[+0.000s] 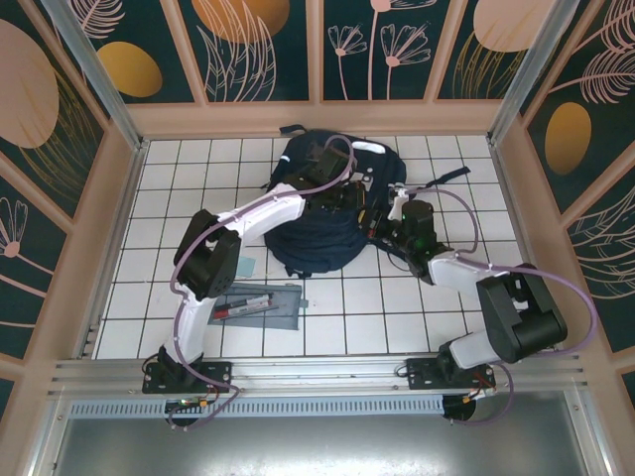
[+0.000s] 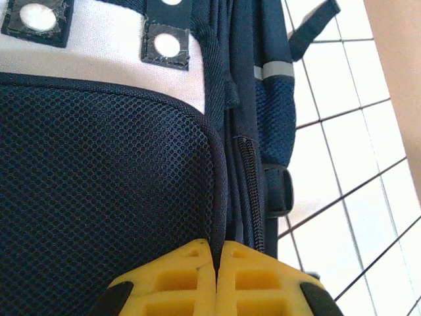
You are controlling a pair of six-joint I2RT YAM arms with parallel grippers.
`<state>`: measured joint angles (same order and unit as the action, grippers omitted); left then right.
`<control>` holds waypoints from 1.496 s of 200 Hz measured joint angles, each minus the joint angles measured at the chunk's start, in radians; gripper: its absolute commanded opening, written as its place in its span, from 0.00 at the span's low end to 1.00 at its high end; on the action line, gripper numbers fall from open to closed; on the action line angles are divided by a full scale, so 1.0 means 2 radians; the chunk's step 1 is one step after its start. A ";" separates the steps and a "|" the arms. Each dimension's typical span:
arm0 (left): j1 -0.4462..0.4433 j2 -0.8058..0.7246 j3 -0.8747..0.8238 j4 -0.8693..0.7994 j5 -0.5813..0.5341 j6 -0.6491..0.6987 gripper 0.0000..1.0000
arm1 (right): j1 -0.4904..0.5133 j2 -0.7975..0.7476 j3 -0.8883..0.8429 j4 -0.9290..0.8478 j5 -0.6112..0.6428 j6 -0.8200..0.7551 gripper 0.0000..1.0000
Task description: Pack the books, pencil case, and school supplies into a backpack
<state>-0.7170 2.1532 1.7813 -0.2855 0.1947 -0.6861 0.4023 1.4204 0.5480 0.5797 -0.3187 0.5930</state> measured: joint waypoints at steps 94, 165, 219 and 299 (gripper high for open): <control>0.012 0.065 0.096 -0.002 0.045 -0.055 0.00 | 0.049 -0.017 -0.026 0.041 0.070 -0.030 0.00; 0.012 -0.060 -0.025 0.085 0.008 -0.060 0.00 | -0.040 -0.139 -0.029 -0.047 0.018 -0.059 0.00; 0.016 -0.068 -0.029 0.084 -0.002 -0.073 0.04 | -0.102 -0.067 0.008 -0.043 -0.011 -0.089 0.00; 0.032 0.051 0.177 0.059 -0.010 -0.026 0.84 | -0.158 0.145 0.143 -0.056 -0.023 -0.142 0.00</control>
<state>-0.6525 2.2555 2.1361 -0.1680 0.1738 -0.7380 0.0864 1.7100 0.8333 0.4679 -0.3656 0.3080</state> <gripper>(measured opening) 0.823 0.055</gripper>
